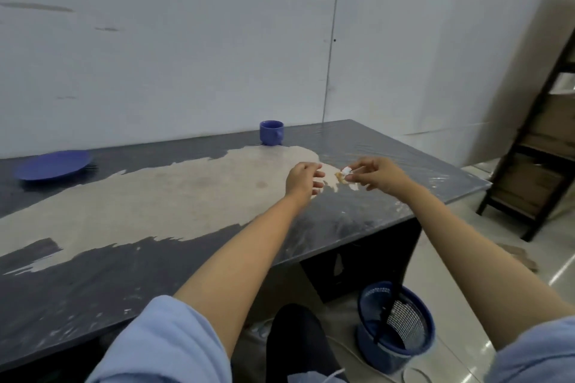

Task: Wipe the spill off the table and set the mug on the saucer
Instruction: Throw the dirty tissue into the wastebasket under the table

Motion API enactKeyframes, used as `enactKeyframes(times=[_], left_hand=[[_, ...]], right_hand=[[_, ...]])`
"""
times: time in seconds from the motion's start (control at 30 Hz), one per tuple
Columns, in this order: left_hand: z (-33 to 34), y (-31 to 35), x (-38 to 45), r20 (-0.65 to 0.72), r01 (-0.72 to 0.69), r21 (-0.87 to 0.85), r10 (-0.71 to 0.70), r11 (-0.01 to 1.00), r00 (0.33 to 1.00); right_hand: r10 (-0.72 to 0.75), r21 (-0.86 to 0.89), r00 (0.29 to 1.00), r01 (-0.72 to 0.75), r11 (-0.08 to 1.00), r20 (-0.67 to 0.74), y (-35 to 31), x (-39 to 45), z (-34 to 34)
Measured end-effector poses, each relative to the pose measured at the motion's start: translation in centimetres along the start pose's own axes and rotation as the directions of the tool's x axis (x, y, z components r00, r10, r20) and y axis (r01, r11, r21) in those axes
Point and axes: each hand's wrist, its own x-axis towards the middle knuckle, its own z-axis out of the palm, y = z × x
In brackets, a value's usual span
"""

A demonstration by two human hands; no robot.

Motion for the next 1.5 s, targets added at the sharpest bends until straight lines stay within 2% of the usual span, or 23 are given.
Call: enactKeyframes(times=[0.2, 0.4, 0.47, 0.53, 0.6, 0.67, 0.7, 0.77, 0.83, 0.9, 1.03, 1.13, 1.27, 1.4, 1.5], left_hand=[[9.8, -2.5, -3.1, 0.152, -0.060, -0.060, 0.069, 0.996, 0.986], [15.7, -9.5, -7.7, 0.311, -0.111, -0.059, 0.124, 0.992, 0.942], [16.7, -12.7, -8.8, 0.389, -0.062, -0.002, 0.058, 0.998, 0.919], [17.2, -15.8, -9.3, 0.431, 0.049, 0.074, -0.077, 0.996, 0.899], [17.2, -18.3, -9.2, 0.419, 0.175, 0.112, -0.206, 0.978, 0.884], [17.1, -20.0, -8.7, 0.388, 0.215, 0.099, -0.237, 0.972, 0.891], [17.1, -20.5, -8.4, 0.380, 0.186, 0.103, -0.211, 0.977, 0.900], [17.3, -21.3, -7.9, 0.392, 0.040, 0.182, -0.110, 0.983, 0.913], [17.4, -22.4, -8.1, 0.413, -0.140, 0.299, 0.004, 0.944, 0.911], [17.3, -23.7, -8.7, 0.437, -0.265, 0.327, 0.103, 0.907, 0.894], [16.8, -26.2, -10.3, 0.534, -0.511, 0.282, 0.310, 0.812, 0.787], [16.8, -27.9, -10.7, 0.597, -0.637, 0.307, 0.378, 0.707, 0.707], [16.6, -29.4, -10.3, 0.539, -0.633, 0.419, 0.383, 0.651, 0.751], [15.6, -29.9, -8.4, 0.361, -0.496, 0.553, 0.344, 0.670, 0.867], [14.6, -30.2, -6.6, 0.264, -0.416, 0.612, 0.322, 0.672, 0.909]], right_hand=[[0.056, -0.020, 0.988, -0.060, 0.998, -0.142, 5.8, -4.3, -5.9], [0.109, 0.039, 0.948, -0.102, 0.994, -0.301, 12.5, -9.0, -8.5], [0.137, 0.075, 0.927, -0.118, 0.990, -0.348, 14.9, -10.3, -8.5], [0.175, 0.097, 0.906, -0.149, 0.984, -0.384, 17.7, -11.3, -8.0], [0.213, 0.109, 0.893, -0.185, 0.977, -0.396, 20.7, -11.9, -7.1], [0.246, 0.100, 0.889, -0.225, 0.969, -0.387, 23.8, -12.2, -5.8], [0.270, 0.102, 0.887, -0.250, 0.963, -0.375, 25.3, -12.2, -5.0], [0.333, 0.131, 0.879, -0.306, 0.943, -0.341, 28.4, -12.0, -3.2], [0.387, 0.165, 0.870, -0.352, 0.921, -0.306, 31.0, -11.8, -1.3], [0.434, 0.201, 0.857, -0.390, 0.899, -0.278, 33.3, -11.6, 0.4], [0.470, 0.201, 0.845, -0.430, 0.880, -0.256, 36.0, -11.6, 2.8], [0.492, 0.205, 0.838, -0.451, 0.868, -0.237, 37.1, -11.5, 3.8], [0.507, 0.177, 0.834, -0.477, 0.861, -0.217, 38.5, -10.7, 4.3], [0.538, 0.187, 0.822, -0.508, 0.841, -0.189, 39.4, -10.0, 4.8], [0.536, 0.167, 0.824, -0.512, 0.843, -0.182, 39.6, -9.9, 5.2]])
